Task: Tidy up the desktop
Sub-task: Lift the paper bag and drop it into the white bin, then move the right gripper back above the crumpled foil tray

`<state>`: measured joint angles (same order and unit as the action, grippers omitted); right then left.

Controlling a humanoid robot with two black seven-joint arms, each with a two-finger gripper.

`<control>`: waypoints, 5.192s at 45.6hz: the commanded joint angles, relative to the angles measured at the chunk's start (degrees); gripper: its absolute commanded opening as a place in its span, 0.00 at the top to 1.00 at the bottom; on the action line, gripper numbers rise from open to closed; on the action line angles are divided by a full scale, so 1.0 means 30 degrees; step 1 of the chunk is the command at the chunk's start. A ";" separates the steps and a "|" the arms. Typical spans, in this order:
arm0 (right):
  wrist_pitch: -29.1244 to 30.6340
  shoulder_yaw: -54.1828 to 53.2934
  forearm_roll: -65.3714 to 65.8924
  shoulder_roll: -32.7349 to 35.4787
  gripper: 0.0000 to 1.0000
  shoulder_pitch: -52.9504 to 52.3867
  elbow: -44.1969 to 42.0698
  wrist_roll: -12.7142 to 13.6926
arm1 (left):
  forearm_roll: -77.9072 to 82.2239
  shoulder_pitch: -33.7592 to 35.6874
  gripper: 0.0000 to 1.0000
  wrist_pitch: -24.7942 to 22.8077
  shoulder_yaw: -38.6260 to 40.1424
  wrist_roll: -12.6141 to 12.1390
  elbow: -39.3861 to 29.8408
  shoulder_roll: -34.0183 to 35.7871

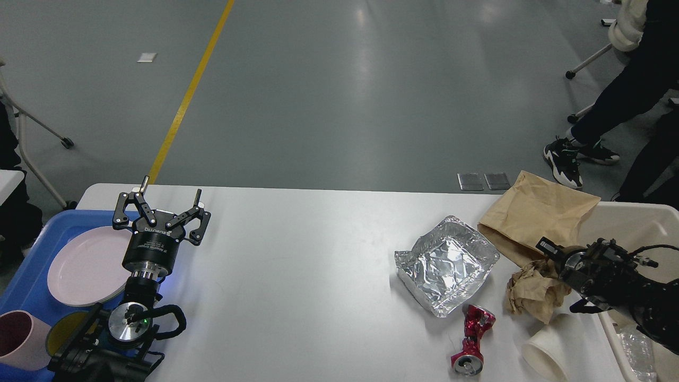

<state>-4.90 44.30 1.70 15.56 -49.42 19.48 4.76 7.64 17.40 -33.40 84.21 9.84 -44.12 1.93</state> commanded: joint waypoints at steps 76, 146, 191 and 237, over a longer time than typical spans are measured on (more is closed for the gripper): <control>1.2152 1.2596 0.0574 1.2417 1.00 -2.2727 1.7295 0.2339 | 0.0002 -0.0001 0.03 0.0001 -0.0003 0.0000 -0.0001 0.0000; 0.0023 -0.4162 0.0869 0.2226 0.18 0.7507 -0.4473 0.2134 | 0.0002 -0.0001 0.03 0.0001 -0.0003 0.0000 -0.0001 0.0000; 0.7226 0.3446 0.2333 0.8203 0.00 -0.7951 0.8293 0.2368 | 0.0002 -0.0001 0.03 0.0001 -0.0003 0.0000 -0.0001 0.0000; 1.6955 0.9988 -0.2149 0.2665 0.00 -2.9612 2.4150 0.2368 | 0.0002 -0.0001 0.03 0.0001 -0.0003 0.0000 0.0000 0.0000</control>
<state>46.84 72.94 -4.55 23.69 -137.98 91.62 11.84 7.59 17.38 -33.40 84.27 9.84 -44.03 1.93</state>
